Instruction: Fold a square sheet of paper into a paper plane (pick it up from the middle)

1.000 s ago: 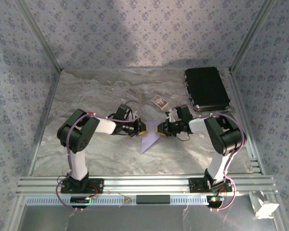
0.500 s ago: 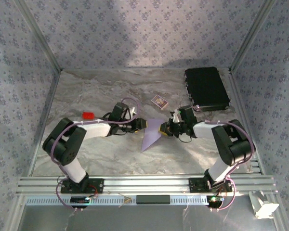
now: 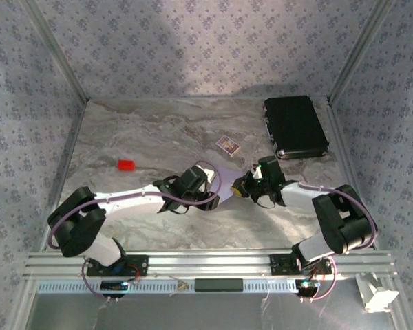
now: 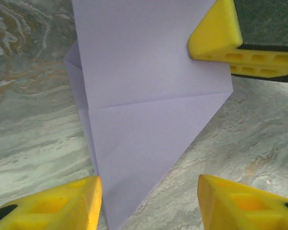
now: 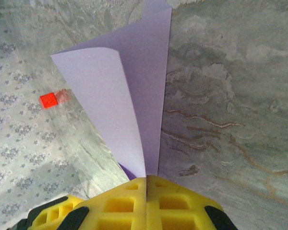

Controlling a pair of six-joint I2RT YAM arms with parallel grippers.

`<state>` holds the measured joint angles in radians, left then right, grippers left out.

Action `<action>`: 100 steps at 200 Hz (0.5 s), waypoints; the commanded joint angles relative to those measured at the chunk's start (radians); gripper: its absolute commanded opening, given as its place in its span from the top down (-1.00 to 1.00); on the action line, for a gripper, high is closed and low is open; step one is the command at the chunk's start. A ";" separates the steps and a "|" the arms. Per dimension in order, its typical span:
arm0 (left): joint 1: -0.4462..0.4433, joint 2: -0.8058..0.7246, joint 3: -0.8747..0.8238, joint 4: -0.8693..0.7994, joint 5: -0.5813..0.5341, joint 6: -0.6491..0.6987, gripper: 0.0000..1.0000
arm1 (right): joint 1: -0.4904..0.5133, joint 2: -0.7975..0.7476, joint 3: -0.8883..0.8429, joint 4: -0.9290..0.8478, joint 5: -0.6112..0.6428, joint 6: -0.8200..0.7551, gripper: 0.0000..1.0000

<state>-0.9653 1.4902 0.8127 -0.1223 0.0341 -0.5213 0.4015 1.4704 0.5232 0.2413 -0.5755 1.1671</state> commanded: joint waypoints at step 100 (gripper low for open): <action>-0.008 -0.224 -0.173 0.113 -0.150 0.106 -0.26 | 0.053 -0.058 -0.032 -0.031 0.106 0.082 0.90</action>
<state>-0.9726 1.3106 0.6720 -0.0910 -0.1719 -0.4599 0.4412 1.4261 0.5011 0.2329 -0.5049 1.2198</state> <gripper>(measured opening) 0.633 0.052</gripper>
